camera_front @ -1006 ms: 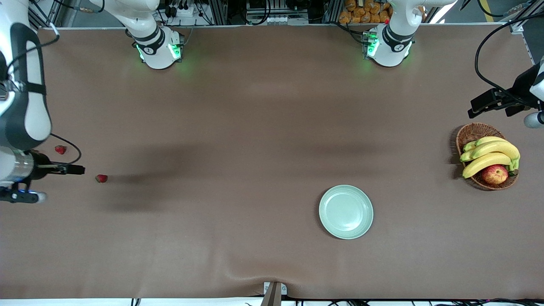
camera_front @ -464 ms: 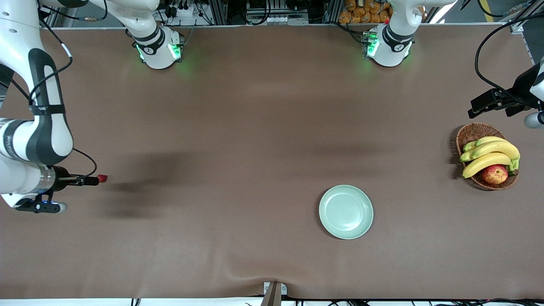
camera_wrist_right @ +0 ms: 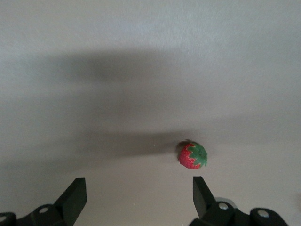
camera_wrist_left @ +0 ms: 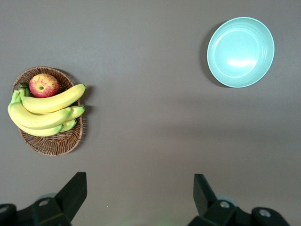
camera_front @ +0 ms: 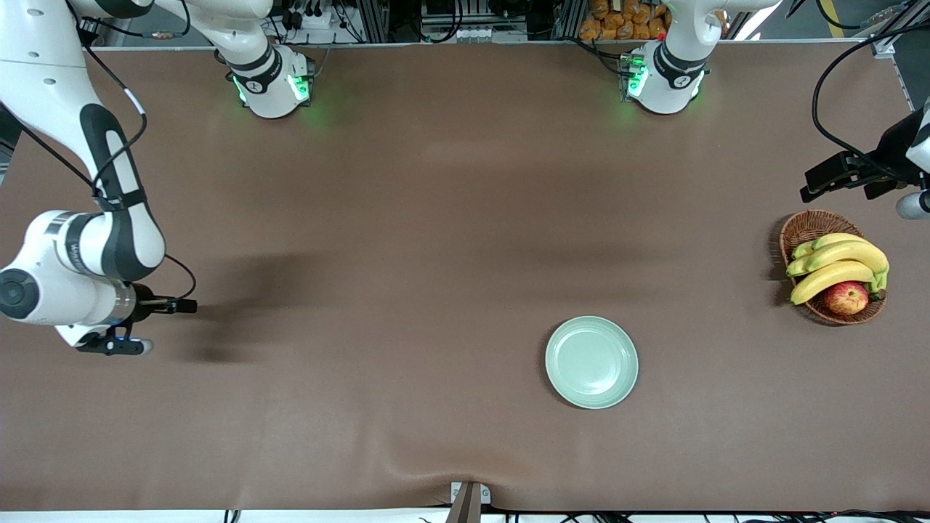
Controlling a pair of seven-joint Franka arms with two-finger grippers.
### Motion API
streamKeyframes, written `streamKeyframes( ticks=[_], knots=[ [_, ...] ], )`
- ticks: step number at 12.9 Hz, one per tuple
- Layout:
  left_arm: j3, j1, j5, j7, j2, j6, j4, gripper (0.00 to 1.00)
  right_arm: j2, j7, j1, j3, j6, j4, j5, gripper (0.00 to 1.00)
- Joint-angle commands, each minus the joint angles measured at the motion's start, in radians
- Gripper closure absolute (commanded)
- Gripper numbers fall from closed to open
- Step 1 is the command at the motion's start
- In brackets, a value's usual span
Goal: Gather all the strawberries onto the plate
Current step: 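Reach the right gripper down to the red strawberry nearest the plate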
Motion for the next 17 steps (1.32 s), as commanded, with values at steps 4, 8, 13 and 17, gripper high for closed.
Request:
streamKeyframes(
  ticks=[4, 8, 13, 17],
  knots=[
    [0.000, 0.003, 0.001, 0.007, 0.016, -0.009, 0.015, 0.00, -0.008, -0.135, -0.099, 0.011, 0.176, -0.144, -0.006, 0.00],
    [0.000, 0.003, 0.000, 0.006, 0.016, -0.009, 0.017, 0.00, 0.019, -0.170, -0.115, 0.009, 0.277, -0.164, -0.006, 0.00],
    [0.000, 0.002, -0.002, 0.006, 0.017, -0.008, 0.017, 0.00, 0.035, -0.173, -0.115, 0.011, 0.290, -0.164, -0.003, 0.00],
    [0.000, 0.003, -0.002, 0.006, 0.019, -0.008, 0.017, 0.00, 0.038, -0.172, -0.109, 0.011, 0.288, -0.161, -0.003, 0.68]
  ],
)
